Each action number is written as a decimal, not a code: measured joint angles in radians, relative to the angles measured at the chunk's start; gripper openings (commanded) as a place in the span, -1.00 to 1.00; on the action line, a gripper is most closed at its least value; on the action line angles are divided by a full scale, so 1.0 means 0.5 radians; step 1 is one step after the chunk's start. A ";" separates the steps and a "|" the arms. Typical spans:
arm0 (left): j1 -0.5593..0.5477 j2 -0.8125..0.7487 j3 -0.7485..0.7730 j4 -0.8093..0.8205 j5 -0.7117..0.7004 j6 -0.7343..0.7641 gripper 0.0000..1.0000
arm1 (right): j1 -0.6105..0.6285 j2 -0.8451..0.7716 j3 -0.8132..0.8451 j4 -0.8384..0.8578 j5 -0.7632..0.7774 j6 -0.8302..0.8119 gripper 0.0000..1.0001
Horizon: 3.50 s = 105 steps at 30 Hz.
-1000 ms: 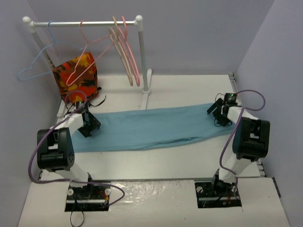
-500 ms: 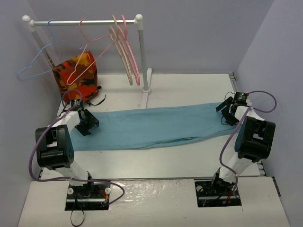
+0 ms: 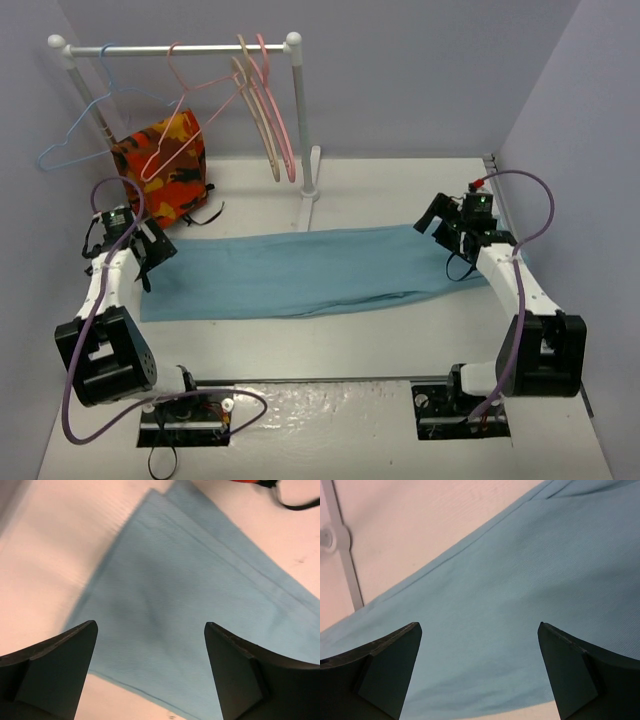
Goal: Place the trousers on the hanger
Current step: Fold the trousers
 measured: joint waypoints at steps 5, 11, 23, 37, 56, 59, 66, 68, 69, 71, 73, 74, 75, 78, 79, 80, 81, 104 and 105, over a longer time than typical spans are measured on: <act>0.158 0.036 -0.130 0.065 0.048 0.215 0.87 | 0.064 -0.093 -0.119 -0.032 -0.092 -0.066 1.00; 0.186 0.284 -0.136 0.148 0.164 0.517 0.94 | 0.129 -0.157 -0.192 -0.044 -0.175 -0.125 1.00; 0.177 0.660 0.101 0.222 0.309 0.853 0.64 | 0.164 -0.183 -0.205 -0.043 -0.232 -0.163 1.00; 0.159 0.675 0.092 0.250 0.661 0.908 -1.00 | 0.164 -0.183 -0.205 -0.043 -0.229 -0.168 1.00; 0.139 -0.270 0.126 -0.528 0.335 0.149 -1.00 | 0.164 -0.153 -0.081 -0.158 -0.178 -0.125 1.00; 0.135 -0.334 0.425 -0.725 0.152 0.093 -1.00 | 0.164 -0.143 -0.002 -0.211 -0.158 -0.130 1.00; 0.213 -0.294 1.100 -0.979 -0.269 0.101 -1.00 | 0.164 -0.130 0.124 -0.329 -0.137 -0.138 1.00; 0.251 -0.248 1.245 -1.021 -0.313 0.100 -1.00 | 0.164 -0.130 0.138 -0.351 -0.137 -0.137 1.00; 0.262 -0.233 1.291 -1.036 -0.325 0.099 -1.00 | 0.164 -0.130 0.141 -0.360 -0.137 -0.137 1.00; 0.270 -0.218 1.341 -1.057 -0.333 0.098 -1.00 | 0.164 -0.130 0.144 -0.374 -0.136 -0.137 1.00; 0.271 -0.212 1.359 -1.090 -0.279 0.092 -1.00 | 0.164 -0.130 0.144 -0.386 -0.134 -0.138 1.00; 0.268 -0.212 1.362 -1.107 -0.225 0.082 -1.00 | 0.164 -0.130 0.144 -0.390 -0.134 -0.139 1.00; 0.259 -0.212 1.361 -1.122 -0.127 0.057 -1.00 | 0.164 -0.130 0.144 -0.391 -0.133 -0.141 1.00; 0.160 -0.222 1.316 -1.107 0.223 -0.063 -1.00 | 0.164 -0.130 0.144 -0.395 -0.132 -0.146 1.00; 0.115 -0.229 1.288 -1.097 0.325 -0.097 -1.00 | 0.164 -0.130 0.144 -0.397 -0.132 -0.146 1.00; 0.058 -0.237 1.252 -1.074 0.426 -0.144 -1.00 | 0.164 -0.130 0.145 -0.399 -0.132 -0.146 1.00; -0.019 -0.248 1.204 -1.034 0.525 -0.207 -1.00 | 0.164 -0.130 0.148 -0.404 -0.132 -0.147 1.00; -1.663 -0.132 0.841 0.449 0.936 -1.511 -1.00 | 0.158 -0.214 0.510 -0.552 -0.079 -0.176 1.00; -1.697 -0.082 0.855 0.488 0.913 -1.523 -1.00 | 0.158 -0.228 0.516 -0.562 -0.073 -0.176 1.00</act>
